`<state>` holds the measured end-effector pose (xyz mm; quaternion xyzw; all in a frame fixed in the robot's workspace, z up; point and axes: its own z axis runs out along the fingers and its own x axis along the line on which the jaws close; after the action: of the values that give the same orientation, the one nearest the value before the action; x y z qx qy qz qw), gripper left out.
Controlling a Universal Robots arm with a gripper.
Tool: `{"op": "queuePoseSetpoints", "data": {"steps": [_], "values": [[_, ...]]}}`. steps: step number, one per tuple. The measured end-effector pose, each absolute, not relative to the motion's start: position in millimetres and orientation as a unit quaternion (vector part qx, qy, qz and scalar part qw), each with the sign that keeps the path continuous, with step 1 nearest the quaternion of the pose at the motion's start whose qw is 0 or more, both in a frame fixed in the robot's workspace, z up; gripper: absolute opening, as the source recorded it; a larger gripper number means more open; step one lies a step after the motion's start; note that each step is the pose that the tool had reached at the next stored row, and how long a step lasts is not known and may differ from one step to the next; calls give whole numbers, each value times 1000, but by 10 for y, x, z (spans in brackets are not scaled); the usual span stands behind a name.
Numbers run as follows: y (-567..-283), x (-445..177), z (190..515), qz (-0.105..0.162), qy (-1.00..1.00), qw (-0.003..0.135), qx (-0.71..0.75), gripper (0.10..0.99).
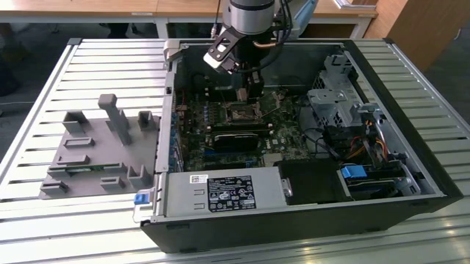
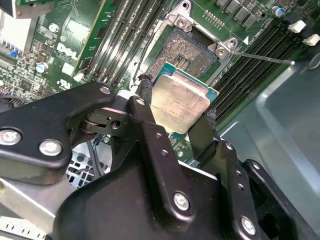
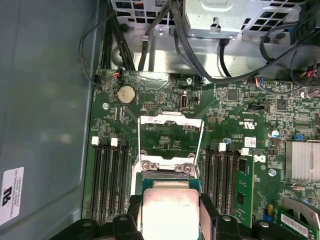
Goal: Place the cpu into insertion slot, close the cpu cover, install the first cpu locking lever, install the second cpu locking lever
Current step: 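Place the cpu into insertion slot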
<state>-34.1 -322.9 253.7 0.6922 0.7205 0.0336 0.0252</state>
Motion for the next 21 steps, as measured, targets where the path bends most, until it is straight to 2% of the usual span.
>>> {"op": "queuePoseSetpoints", "data": {"steps": [21], "values": [[-3203, -394, 2243, 33, 713, 26, 700, 541]]}}
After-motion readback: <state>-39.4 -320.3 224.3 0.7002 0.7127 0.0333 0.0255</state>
